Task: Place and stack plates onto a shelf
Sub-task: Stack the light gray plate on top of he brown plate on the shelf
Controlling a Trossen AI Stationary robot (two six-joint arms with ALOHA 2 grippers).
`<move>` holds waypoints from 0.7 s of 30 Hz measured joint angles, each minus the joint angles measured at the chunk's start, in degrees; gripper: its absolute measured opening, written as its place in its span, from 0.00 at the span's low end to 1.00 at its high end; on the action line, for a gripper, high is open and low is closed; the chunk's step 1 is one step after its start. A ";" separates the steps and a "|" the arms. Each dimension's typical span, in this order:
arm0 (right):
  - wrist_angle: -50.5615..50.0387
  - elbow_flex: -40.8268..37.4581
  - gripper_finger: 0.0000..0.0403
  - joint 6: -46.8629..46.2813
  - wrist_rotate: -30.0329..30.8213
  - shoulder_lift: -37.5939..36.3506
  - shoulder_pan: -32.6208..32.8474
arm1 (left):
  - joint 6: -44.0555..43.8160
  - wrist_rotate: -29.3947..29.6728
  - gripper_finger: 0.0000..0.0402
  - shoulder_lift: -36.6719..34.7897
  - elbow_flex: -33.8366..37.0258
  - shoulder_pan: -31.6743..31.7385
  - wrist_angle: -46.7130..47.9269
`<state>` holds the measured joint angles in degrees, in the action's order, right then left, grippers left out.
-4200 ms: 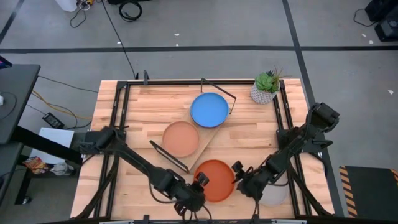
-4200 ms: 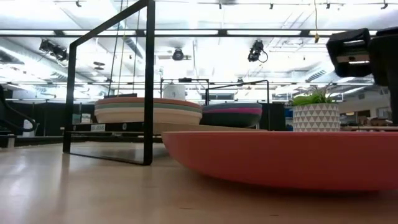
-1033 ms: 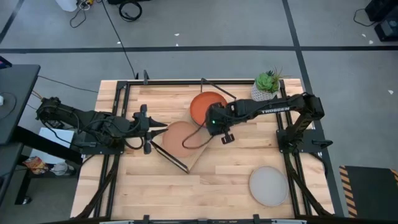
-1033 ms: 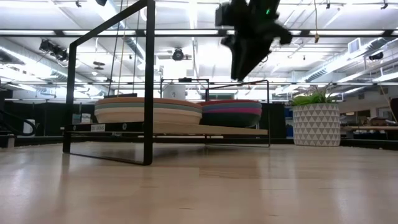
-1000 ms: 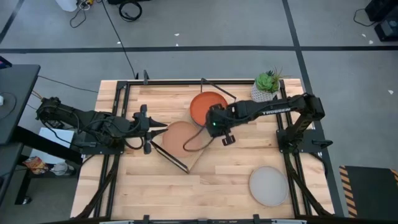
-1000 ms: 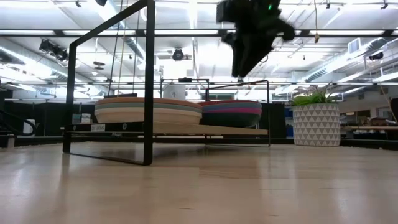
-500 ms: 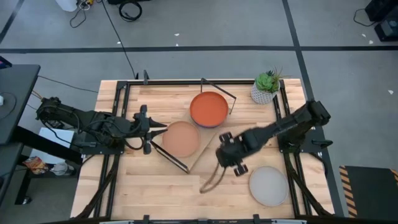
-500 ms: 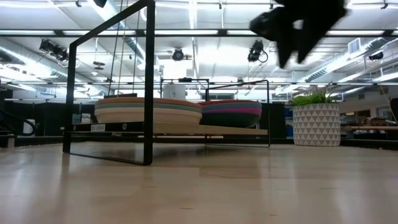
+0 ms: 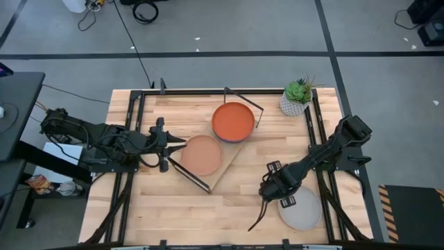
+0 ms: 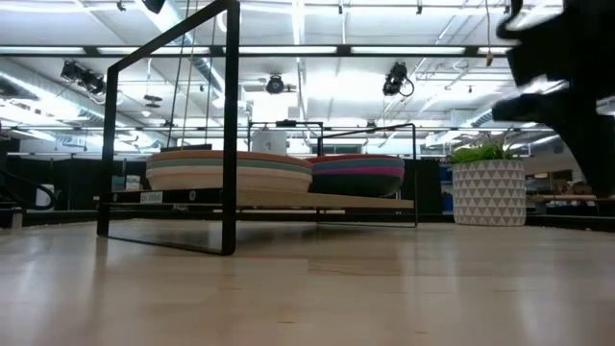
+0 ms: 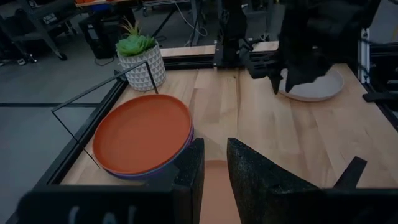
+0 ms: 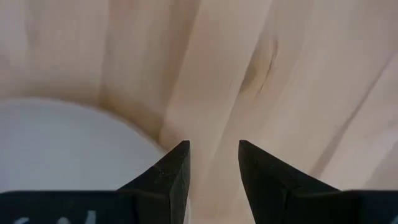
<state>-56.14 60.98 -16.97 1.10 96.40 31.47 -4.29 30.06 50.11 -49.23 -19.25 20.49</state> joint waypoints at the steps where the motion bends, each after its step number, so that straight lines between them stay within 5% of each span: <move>1: -0.07 -0.67 0.35 0.02 -1.11 0.00 -0.06 | 0.00 -0.30 0.19 0.00 0.00 -0.02 0.05; 14: 0.98 -5.65 0.33 -2.39 -6.22 0.00 2.27 | -1.27 -2.47 0.19 0.00 0.00 0.00 3.89; 21: 1.57 -6.90 0.18 -2.82 -6.39 0.00 2.94 | -2.12 -3.07 0.19 0.00 0.00 0.00 3.89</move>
<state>-54.56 54.07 -19.79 -5.29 96.40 34.41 -6.41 26.98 50.11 -49.23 -19.25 24.38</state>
